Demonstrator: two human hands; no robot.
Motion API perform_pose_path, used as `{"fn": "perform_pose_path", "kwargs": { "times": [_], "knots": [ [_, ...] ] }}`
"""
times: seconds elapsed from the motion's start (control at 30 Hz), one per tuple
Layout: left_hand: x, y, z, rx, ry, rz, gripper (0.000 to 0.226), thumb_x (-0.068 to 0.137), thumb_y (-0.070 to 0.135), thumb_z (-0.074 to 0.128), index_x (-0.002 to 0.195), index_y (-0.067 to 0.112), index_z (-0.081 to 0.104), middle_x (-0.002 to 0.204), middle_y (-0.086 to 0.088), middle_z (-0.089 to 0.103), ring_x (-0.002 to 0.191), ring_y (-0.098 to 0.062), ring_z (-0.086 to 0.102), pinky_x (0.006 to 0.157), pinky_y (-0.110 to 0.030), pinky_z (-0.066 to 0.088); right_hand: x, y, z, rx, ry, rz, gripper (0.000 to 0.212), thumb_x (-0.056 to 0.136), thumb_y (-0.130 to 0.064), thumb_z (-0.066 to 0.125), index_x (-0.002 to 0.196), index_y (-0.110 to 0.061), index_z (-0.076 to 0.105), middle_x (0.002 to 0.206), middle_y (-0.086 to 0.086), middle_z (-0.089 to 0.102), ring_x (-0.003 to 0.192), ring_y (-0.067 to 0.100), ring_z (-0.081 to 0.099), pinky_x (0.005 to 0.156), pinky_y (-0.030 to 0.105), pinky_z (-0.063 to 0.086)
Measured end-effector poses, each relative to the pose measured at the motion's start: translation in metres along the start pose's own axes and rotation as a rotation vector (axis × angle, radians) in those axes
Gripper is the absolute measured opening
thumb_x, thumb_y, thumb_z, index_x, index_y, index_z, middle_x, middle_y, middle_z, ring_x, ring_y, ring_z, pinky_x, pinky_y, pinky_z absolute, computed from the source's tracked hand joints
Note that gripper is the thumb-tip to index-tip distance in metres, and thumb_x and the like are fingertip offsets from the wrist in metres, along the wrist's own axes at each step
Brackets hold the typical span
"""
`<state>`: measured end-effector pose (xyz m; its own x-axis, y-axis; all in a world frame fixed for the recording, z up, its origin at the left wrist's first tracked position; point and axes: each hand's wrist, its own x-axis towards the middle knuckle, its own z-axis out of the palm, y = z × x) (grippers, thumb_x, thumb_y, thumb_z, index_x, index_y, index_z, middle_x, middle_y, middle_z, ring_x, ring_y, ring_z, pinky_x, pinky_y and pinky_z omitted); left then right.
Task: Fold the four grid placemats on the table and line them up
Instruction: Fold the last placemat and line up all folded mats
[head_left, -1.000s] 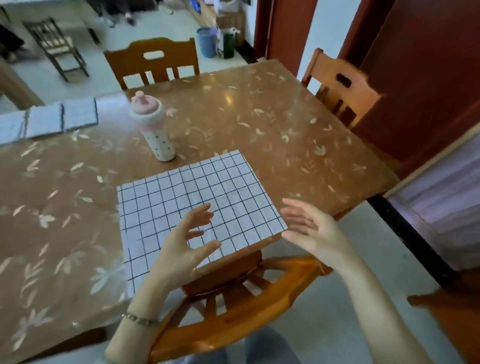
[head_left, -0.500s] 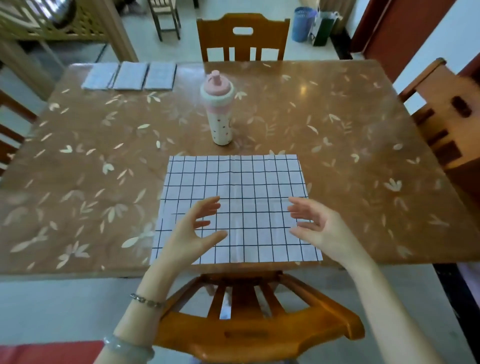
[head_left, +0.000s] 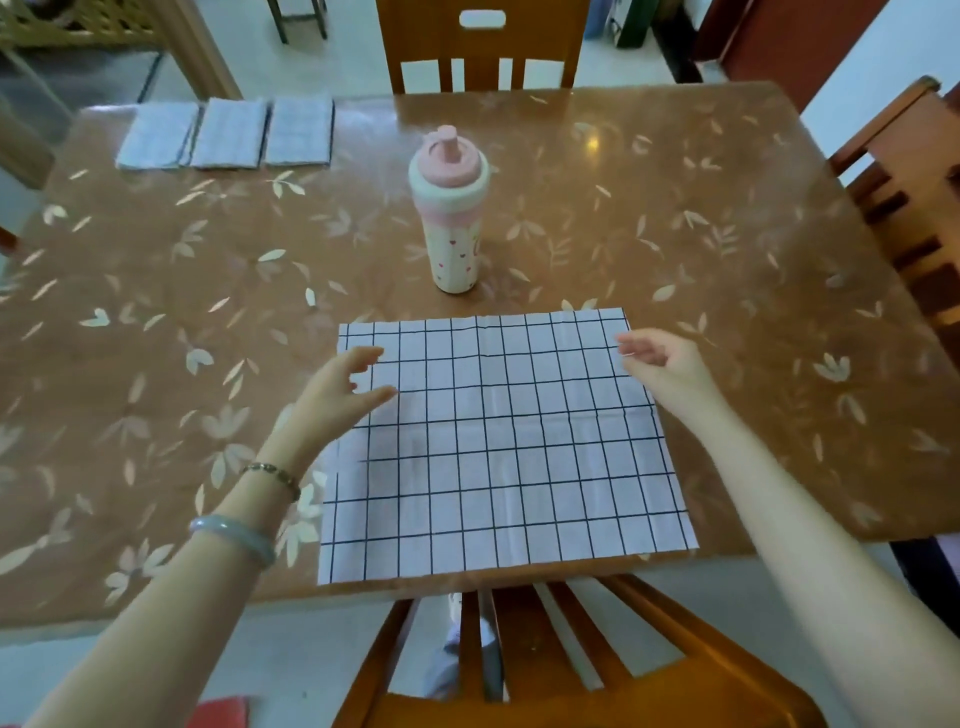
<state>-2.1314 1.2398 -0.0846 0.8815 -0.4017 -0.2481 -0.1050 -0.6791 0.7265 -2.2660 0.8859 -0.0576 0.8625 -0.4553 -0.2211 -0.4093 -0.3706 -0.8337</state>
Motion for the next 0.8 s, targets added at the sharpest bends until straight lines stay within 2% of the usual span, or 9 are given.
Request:
{"fn": "perform_pose_path", "kwargs": {
  "times": [0.1, 0.23, 0.33, 0.4, 0.47, 0.6, 0.7, 0.73, 0.8],
  "knots": [
    [0.040, -0.018, -0.002, 0.065, 0.053, -0.064, 0.052, 0.087, 0.027, 0.067, 0.135, 0.015, 0.050, 0.134, -0.004, 0.052, 0.119, -0.019, 0.050, 0.100, -0.034, 0.040, 0.040, 0.020, 0.009, -0.097, -0.032, 0.062, 0.034, 0.085, 0.003, 0.055, 0.114, -0.011, 0.065, 0.114, 0.006, 0.064, 0.094, 0.013, 0.058, 0.086, 0.022, 0.044],
    [0.078, -0.035, -0.002, 0.136, 0.119, -0.095, 0.052, 0.088, 0.023, 0.064, 0.135, 0.010, 0.046, 0.137, -0.012, 0.046, 0.128, -0.027, 0.040, 0.106, -0.039, 0.034, 0.089, 0.045, 0.013, -0.274, 0.020, 0.134, 0.039, 0.083, 0.000, 0.054, 0.120, -0.011, 0.063, 0.116, 0.012, 0.064, 0.107, 0.025, 0.058, 0.089, 0.029, 0.043],
    [0.098, -0.040, 0.000, 0.234, 0.085, -0.068, 0.049, 0.087, 0.018, 0.062, 0.133, 0.007, 0.049, 0.137, -0.014, 0.046, 0.130, -0.031, 0.036, 0.107, -0.042, 0.032, 0.118, 0.052, 0.016, -0.414, 0.022, 0.087, 0.044, 0.083, 0.000, 0.053, 0.127, -0.006, 0.058, 0.127, 0.015, 0.058, 0.117, 0.028, 0.053, 0.097, 0.030, 0.038],
    [0.107, -0.044, 0.001, 0.300, 0.032, -0.072, 0.047, 0.086, 0.015, 0.062, 0.131, 0.008, 0.051, 0.136, -0.013, 0.046, 0.129, -0.032, 0.035, 0.106, -0.043, 0.032, 0.135, 0.054, 0.019, -0.510, -0.029, 0.019, 0.049, 0.084, 0.000, 0.054, 0.133, -0.003, 0.051, 0.137, 0.015, 0.050, 0.127, 0.029, 0.045, 0.106, 0.035, 0.034],
    [0.115, -0.052, 0.000, 0.351, -0.004, -0.073, 0.048, 0.083, 0.011, 0.063, 0.130, 0.009, 0.053, 0.133, -0.014, 0.048, 0.125, -0.032, 0.037, 0.104, -0.044, 0.034, 0.148, 0.056, 0.021, -0.579, -0.088, -0.035, 0.053, 0.083, 0.001, 0.054, 0.136, -0.004, 0.048, 0.140, 0.015, 0.046, 0.131, 0.030, 0.040, 0.109, 0.039, 0.032],
    [0.122, -0.058, -0.001, 0.400, -0.038, -0.075, 0.053, 0.077, 0.012, 0.068, 0.128, 0.012, 0.055, 0.127, -0.014, 0.049, 0.119, -0.033, 0.041, 0.102, -0.045, 0.037, 0.162, 0.063, 0.025, -0.675, -0.180, -0.059, 0.053, 0.081, -0.003, 0.057, 0.133, -0.010, 0.051, 0.132, 0.014, 0.047, 0.126, 0.030, 0.040, 0.102, 0.038, 0.034],
    [0.128, -0.058, -0.003, 0.390, -0.052, -0.105, 0.057, 0.072, 0.018, 0.073, 0.126, 0.015, 0.054, 0.117, -0.010, 0.051, 0.113, -0.030, 0.044, 0.096, -0.044, 0.042, 0.169, 0.064, 0.022, -0.727, -0.172, -0.058, 0.042, 0.080, -0.011, 0.063, 0.122, -0.013, 0.058, 0.117, 0.011, 0.052, 0.112, 0.029, 0.047, 0.088, 0.035, 0.039],
    [0.131, -0.057, -0.006, 0.385, -0.065, -0.114, 0.058, 0.069, 0.021, 0.074, 0.124, 0.015, 0.054, 0.114, -0.009, 0.054, 0.109, -0.030, 0.048, 0.091, -0.044, 0.045, 0.171, 0.063, 0.021, -0.744, -0.172, -0.053, 0.036, 0.079, -0.015, 0.066, 0.115, -0.013, 0.060, 0.111, 0.011, 0.055, 0.105, 0.028, 0.049, 0.082, 0.033, 0.040],
    [0.136, -0.053, -0.009, 0.335, -0.094, -0.156, 0.047, 0.069, 0.020, 0.074, 0.112, 0.016, 0.055, 0.101, -0.005, 0.060, 0.092, -0.026, 0.055, 0.070, -0.036, 0.050, 0.175, 0.062, 0.019, -0.788, -0.204, -0.022, 0.021, 0.079, -0.022, 0.070, 0.095, -0.011, 0.064, 0.102, 0.011, 0.060, 0.090, 0.026, 0.053, 0.071, 0.032, 0.039]
  ]
}}
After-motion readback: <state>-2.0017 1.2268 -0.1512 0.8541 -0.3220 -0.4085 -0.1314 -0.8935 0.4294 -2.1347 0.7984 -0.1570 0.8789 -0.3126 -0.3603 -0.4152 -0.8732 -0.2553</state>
